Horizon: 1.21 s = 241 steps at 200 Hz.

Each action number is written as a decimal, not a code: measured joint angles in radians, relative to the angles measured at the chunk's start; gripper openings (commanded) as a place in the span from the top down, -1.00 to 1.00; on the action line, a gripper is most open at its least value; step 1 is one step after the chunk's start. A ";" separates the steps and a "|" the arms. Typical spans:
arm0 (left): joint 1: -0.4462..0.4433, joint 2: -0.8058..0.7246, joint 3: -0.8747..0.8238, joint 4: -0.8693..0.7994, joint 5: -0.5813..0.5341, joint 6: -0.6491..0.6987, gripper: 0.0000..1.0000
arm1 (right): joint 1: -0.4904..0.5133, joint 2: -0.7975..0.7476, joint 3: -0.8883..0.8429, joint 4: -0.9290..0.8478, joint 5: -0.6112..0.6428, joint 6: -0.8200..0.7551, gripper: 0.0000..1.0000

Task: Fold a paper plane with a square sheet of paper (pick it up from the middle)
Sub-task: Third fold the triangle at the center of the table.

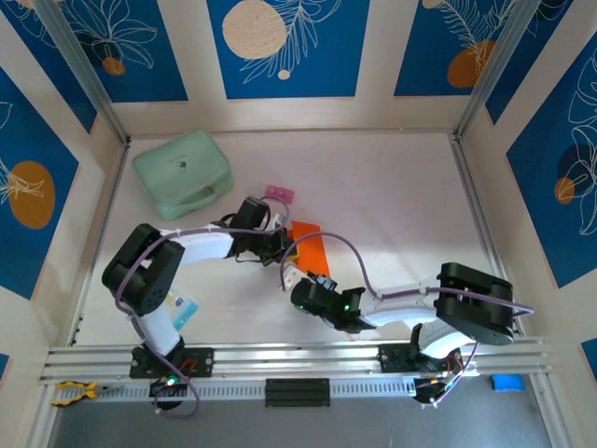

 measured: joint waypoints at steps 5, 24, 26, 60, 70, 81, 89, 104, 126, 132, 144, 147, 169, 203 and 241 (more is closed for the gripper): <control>0.000 0.000 0.000 0.001 0.000 -0.001 0.90 | -0.002 -0.005 -0.003 0.000 -0.002 0.001 0.56; 0.000 0.000 0.000 0.001 0.000 -0.002 0.89 | -0.008 -0.019 -0.009 -0.003 -0.003 0.010 0.63; 0.000 0.000 0.000 0.002 0.000 -0.004 0.89 | -0.008 -0.019 -0.009 -0.003 -0.004 0.012 0.63; 0.000 0.000 0.000 0.004 0.000 -0.009 0.89 | -0.024 -0.035 -0.016 -0.006 -0.019 0.019 0.76; 0.000 0.000 0.000 0.004 0.000 -0.009 0.89 | -0.029 -0.040 -0.017 -0.008 -0.023 0.023 0.80; 0.000 0.000 0.000 0.004 0.000 -0.009 0.89 | -0.034 -0.045 -0.017 -0.010 -0.029 0.026 0.85; 0.000 0.000 0.000 0.004 0.000 -0.009 0.89 | -0.037 -0.047 -0.017 -0.011 -0.033 0.027 0.86; 0.000 0.000 0.000 0.004 0.000 -0.009 0.89 | -0.043 -0.053 -0.018 -0.013 -0.037 0.030 0.93; 0.000 0.000 0.000 0.004 0.000 -0.010 0.88 | -0.049 -0.059 -0.018 -0.015 -0.048 0.034 0.97; 0.000 0.000 0.000 0.004 0.000 -0.010 0.86 | -0.051 -0.060 -0.018 -0.016 -0.054 0.035 0.98; 0.000 0.000 0.000 0.004 0.000 -0.009 0.73 | -0.055 -0.060 -0.018 -0.018 -0.063 0.037 1.00; 0.000 0.000 0.000 0.004 0.000 -0.008 0.70 | -0.056 -0.060 -0.018 -0.019 -0.066 0.039 1.00; 0.002 -0.002 0.002 -0.018 -0.005 0.010 0.23 | -0.077 -0.082 -0.018 -0.035 -0.118 0.061 1.00; 0.029 -0.055 0.024 -0.150 -0.074 0.087 -0.21 | -0.184 -0.138 -0.017 -0.073 -0.328 0.164 1.00; 0.070 -0.139 0.062 -0.254 -0.153 0.152 -0.24 | -0.376 -0.142 0.012 -0.122 -0.647 0.331 1.00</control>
